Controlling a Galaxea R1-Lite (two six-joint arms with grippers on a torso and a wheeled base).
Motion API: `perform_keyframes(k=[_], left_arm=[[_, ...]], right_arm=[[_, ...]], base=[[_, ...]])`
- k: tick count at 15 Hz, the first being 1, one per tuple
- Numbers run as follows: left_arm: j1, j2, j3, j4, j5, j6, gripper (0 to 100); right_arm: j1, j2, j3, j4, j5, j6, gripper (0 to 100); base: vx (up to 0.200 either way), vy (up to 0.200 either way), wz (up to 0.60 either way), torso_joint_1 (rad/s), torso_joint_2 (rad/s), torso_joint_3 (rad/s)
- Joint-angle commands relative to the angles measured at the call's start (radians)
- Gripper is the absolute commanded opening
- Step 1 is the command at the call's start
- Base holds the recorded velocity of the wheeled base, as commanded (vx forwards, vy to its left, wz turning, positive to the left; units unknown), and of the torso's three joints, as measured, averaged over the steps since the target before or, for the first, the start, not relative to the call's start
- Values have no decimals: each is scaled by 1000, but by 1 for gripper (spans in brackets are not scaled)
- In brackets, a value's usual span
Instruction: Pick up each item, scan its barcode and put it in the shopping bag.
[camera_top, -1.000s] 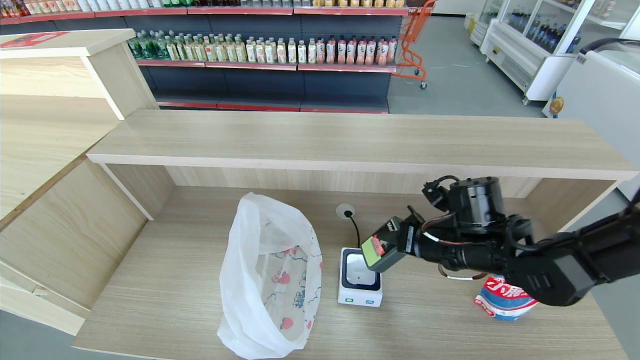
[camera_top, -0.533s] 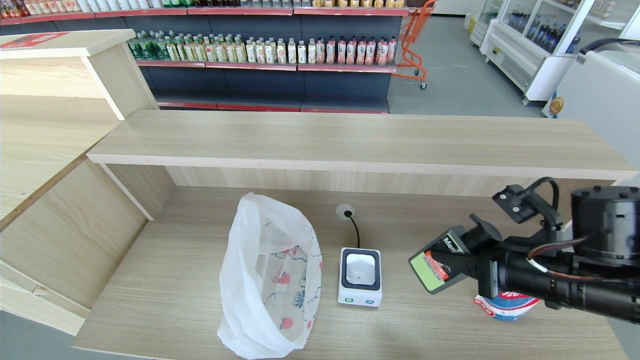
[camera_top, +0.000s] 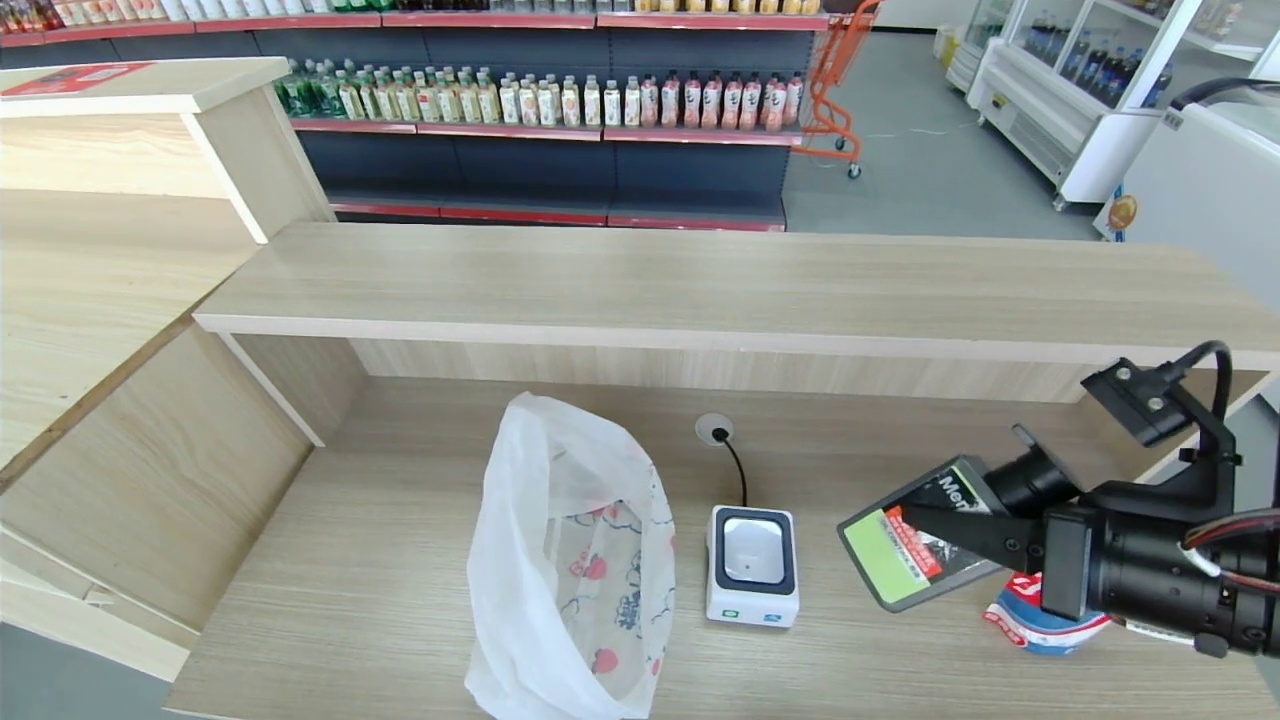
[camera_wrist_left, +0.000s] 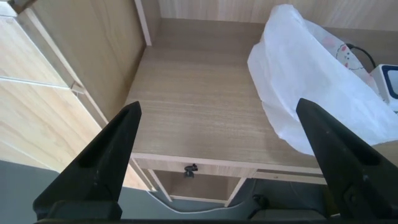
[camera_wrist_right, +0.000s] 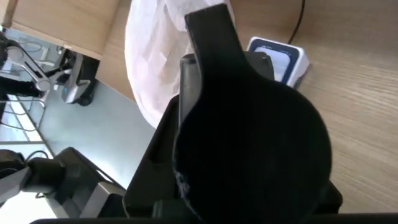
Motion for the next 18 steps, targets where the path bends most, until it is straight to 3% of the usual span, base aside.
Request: perform_keyframes(k=[1, 9, 13, 15, 18], left_arm=[[2, 0, 0, 0, 0, 2, 100], [0, 2, 0, 0, 0, 2, 100], [2, 2, 0, 0, 0, 2, 100], [2, 2, 0, 0, -1, 2, 100], [2, 2, 0, 0, -1, 2, 100]], right_arm=[[-1, 8, -32, 27, 0, 20, 0], [3, 364, -158, 30, -6, 37, 0], [98, 498, -230, 7, -9, 115, 0], [118, 593, -265, -90, -14, 111, 0], [140, 688, -383, -101, -15, 108, 0]], base=[[0, 200, 0, -2, -2, 2], [0, 25, 0, -1, 0, 0], [0, 0, 0, 0, 0, 0], [0, 0, 0, 0, 0, 0], [0, 0, 0, 0, 0, 0]])
